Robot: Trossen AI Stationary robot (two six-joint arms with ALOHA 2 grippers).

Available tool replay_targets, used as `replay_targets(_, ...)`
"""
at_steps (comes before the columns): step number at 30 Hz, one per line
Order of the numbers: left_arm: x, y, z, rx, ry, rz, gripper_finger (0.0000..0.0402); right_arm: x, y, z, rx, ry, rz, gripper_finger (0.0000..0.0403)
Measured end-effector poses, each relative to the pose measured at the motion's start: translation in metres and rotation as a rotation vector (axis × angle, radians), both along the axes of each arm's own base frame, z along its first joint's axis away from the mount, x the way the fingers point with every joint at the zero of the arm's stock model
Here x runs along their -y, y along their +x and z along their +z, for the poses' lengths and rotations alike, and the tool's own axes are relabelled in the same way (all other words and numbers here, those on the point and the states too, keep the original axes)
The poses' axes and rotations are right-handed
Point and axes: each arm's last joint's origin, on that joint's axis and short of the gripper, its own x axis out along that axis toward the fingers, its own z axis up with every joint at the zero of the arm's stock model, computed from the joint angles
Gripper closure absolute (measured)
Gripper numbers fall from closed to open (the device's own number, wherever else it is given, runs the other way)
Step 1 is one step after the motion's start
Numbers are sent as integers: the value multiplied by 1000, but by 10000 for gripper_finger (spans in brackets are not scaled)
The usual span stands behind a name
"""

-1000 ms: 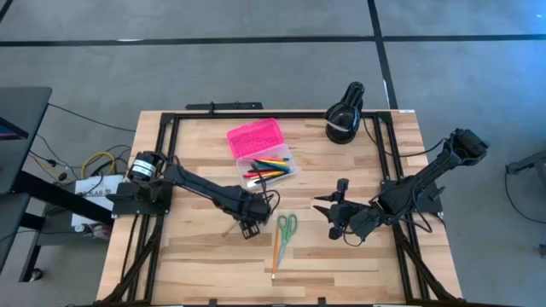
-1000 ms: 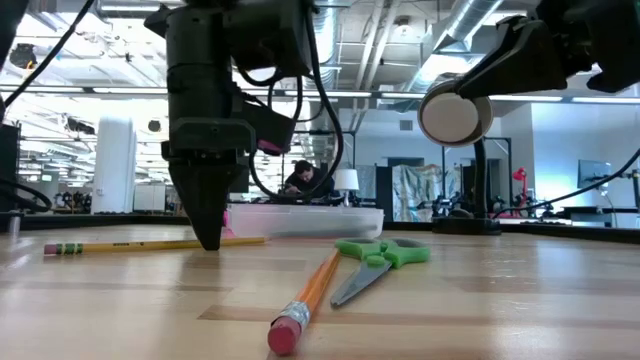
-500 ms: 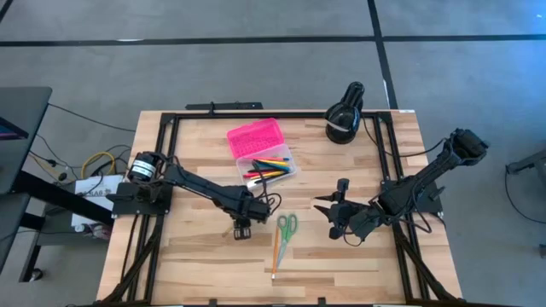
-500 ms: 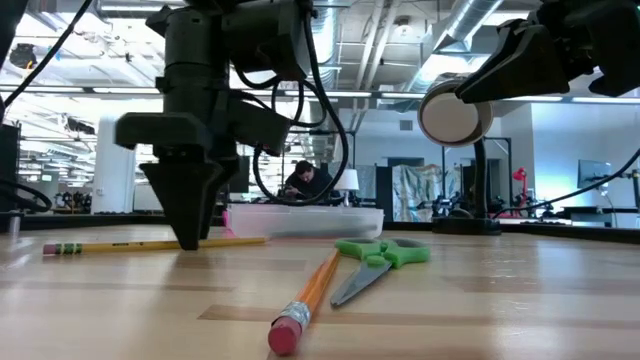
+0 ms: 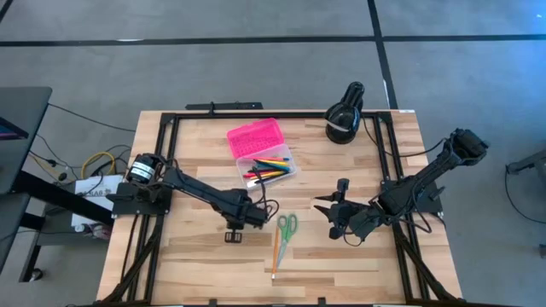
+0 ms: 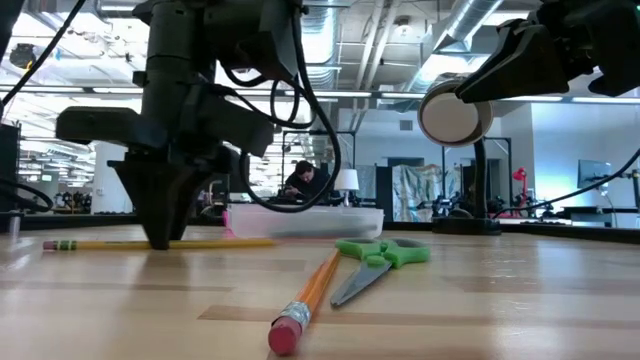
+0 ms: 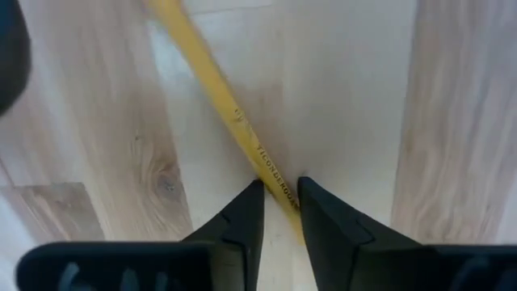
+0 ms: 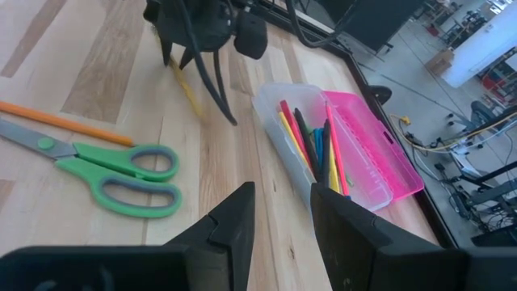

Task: Pick & place school supplies into a supply box
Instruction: Put the yellow pencil into the pink supply box

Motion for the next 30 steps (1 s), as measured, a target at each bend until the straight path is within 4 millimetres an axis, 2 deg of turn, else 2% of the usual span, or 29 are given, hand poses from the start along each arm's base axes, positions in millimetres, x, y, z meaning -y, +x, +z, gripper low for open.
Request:
replay_targets(10, 1, 0, 0, 13, 28, -64, 367, 0, 0, 0, 0, -1, 0, 287)
replay_targets(20, 1, 4, -2, 67, 34, -20, 366, 0, 0, 0, 0, -1, 0, 287)
replay_targets(30, 1, 6, 0, 77, 52, 8, 385, 0, 0, 0, 0, 0, 0, 287)
